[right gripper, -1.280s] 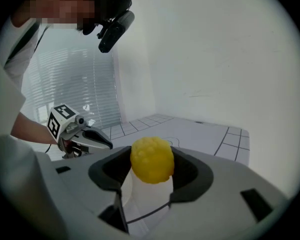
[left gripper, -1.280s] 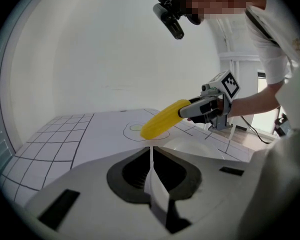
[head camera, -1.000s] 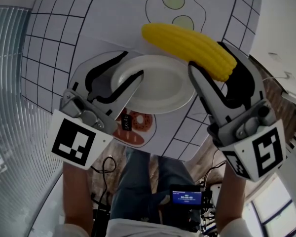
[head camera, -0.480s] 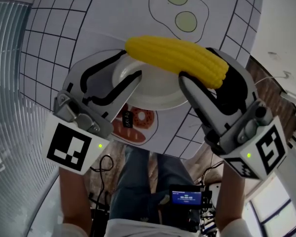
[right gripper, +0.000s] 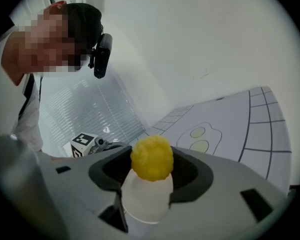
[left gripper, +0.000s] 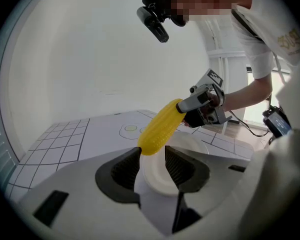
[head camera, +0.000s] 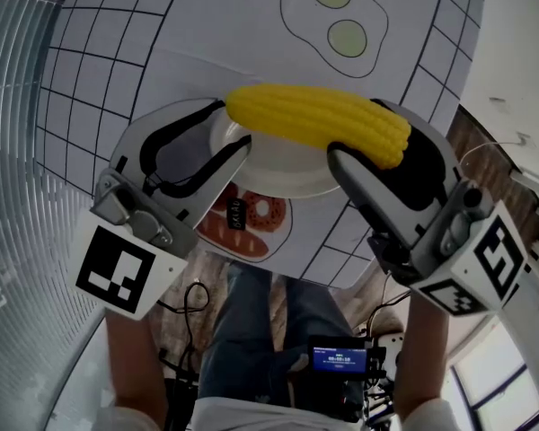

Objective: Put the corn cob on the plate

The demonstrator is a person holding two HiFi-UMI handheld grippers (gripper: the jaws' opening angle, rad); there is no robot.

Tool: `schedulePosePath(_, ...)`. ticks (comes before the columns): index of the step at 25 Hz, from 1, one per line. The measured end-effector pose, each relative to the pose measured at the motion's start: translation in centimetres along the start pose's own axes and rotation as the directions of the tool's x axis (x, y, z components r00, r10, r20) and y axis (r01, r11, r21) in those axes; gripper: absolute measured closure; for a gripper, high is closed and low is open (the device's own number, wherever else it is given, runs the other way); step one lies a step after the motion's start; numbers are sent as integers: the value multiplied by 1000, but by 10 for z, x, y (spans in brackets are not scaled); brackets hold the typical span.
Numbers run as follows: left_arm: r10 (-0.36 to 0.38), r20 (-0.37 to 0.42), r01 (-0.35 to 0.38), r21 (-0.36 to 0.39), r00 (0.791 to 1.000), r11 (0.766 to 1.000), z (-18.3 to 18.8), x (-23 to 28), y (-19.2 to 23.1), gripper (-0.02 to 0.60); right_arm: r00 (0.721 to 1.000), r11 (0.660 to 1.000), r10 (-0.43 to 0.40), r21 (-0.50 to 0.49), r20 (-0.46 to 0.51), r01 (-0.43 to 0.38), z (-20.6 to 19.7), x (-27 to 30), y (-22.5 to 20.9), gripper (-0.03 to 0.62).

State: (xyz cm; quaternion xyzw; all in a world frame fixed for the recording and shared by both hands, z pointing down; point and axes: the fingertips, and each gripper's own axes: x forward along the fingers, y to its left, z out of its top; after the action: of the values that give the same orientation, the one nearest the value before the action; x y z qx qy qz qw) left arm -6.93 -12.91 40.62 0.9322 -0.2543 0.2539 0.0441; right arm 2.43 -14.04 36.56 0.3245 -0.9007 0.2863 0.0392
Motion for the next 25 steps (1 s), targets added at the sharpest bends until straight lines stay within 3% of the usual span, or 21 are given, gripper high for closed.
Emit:
schedulePosePath(8, 5, -69, -4, 21, 998, 1000, -19, -8, -7, 417, 996, 998, 39, 54, -86, -34, -20, 10, 5, 356)
schedulePosePath(14, 5, -70, -4, 27, 998, 1000, -18, -7, -10, 413, 991, 998, 45, 58, -128, -38, -28, 10, 4, 356)
schedulePosePath(25, 4, -78, 0, 49, 997, 999, -17, -1, -12, 413, 982, 999, -52, 0, -183, 53, -35, 5, -9, 332)
